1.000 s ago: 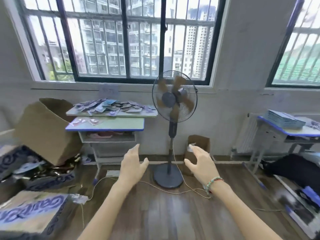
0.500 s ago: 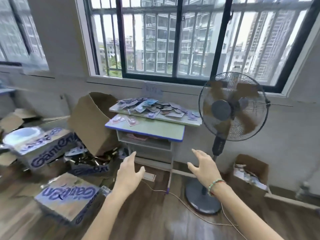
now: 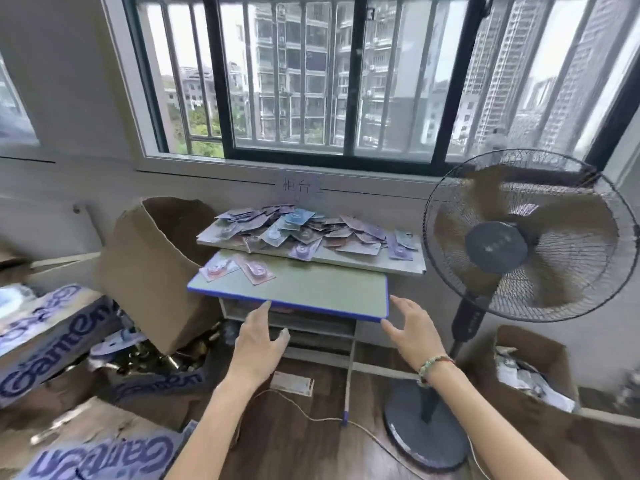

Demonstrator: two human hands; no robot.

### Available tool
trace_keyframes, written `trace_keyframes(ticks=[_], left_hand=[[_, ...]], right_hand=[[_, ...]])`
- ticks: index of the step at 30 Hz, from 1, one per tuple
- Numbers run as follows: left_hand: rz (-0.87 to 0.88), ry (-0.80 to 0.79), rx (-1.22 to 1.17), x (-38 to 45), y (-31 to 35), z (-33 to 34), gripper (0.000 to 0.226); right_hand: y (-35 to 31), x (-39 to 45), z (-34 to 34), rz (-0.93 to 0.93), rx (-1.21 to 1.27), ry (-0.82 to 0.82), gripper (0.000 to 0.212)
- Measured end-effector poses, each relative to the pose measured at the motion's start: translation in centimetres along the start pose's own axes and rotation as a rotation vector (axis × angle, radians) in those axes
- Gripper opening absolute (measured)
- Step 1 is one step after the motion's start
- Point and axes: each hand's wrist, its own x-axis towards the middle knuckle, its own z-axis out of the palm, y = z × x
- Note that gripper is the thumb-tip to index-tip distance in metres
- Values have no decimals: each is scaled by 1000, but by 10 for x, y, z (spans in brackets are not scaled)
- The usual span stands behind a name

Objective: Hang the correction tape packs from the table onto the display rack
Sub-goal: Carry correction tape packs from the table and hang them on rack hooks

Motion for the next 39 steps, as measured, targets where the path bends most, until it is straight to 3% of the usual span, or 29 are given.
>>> trace_keyframes(ticks=[8, 22, 39], left_hand=[[6, -63, 39, 102, -15, 39, 65], [28, -104, 76, 325, 38, 130, 68], [78, -345, 246, 550, 63, 250, 70]], right_hand=[[17, 95, 41, 86, -34, -55, 56], [63, 328, 47, 72, -2, -37, 53], [121, 478, 93, 340, -3, -53, 48]])
